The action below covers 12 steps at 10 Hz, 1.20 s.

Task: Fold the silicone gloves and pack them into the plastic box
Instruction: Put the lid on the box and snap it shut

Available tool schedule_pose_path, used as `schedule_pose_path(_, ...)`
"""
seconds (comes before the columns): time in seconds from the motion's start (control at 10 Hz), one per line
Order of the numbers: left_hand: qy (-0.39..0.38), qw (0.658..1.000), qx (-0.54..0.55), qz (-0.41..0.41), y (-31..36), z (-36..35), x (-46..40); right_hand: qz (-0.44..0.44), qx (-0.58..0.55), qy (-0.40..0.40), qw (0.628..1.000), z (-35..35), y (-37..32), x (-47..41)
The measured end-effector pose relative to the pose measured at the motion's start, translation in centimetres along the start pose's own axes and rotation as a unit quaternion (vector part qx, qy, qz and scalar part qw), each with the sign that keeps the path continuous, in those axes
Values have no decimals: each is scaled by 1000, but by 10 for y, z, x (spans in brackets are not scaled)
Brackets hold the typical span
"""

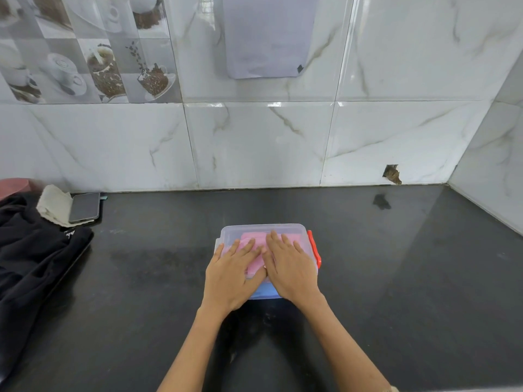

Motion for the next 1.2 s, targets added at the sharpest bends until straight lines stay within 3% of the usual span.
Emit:
schedule_pose_path(0.1, 98, 976, 187, 62, -9, 14, 2, 12, 39, -58, 998, -13, 4, -1)
schedule_pose_path(0.2, 225, 772, 478, 355, -48, 5, 34, 11, 43, -72, 996, -15, 5, -2)
schedule_pose_path(0.3, 185, 554, 581, 566, -46, -39, 72, 7, 43, -75, 996, -15, 5, -1)
schedule_pose_path(0.4, 122, 529, 602, 586, -35, -52, 72, 5, 41, -74, 996, -15, 5, -2)
schedule_pose_path(0.6, 99, 521, 621, 577, -45, -57, 69, 7, 41, -75, 996, -15, 5, -1)
schedule_pose_path(0.7, 157, 524, 604, 580, -53, -47, 71, 7, 41, -76, 996, -15, 5, -1)
schedule_pose_path(0.8, 254, 608, 541, 522, -58, -16, 64, 7, 40, -77, 996, -15, 5, -1)
schedule_pose_path(0.9, 280, 715, 455, 452, -54, 5, 56, 6, 38, -75, 996, -15, 4, -1)
schedule_pose_path(1.0, 289, 740, 430, 429, -56, 7, 57, 7, 40, -73, 997, -14, 5, -1)
schedule_pose_path(1.2, 293, 741, 420, 434, -59, 6, 56, 8, 42, -70, 997, -15, 5, -2)
Point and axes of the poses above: each hand's wrist, its own x-axis away from the middle knuckle, its own z-axis out of the back of the hand, y = z × x, the point moved 9 cm from there along -x, towards the middle knuckle, and after that the axes turned 3 degrees about y, right-handed, at the moved point
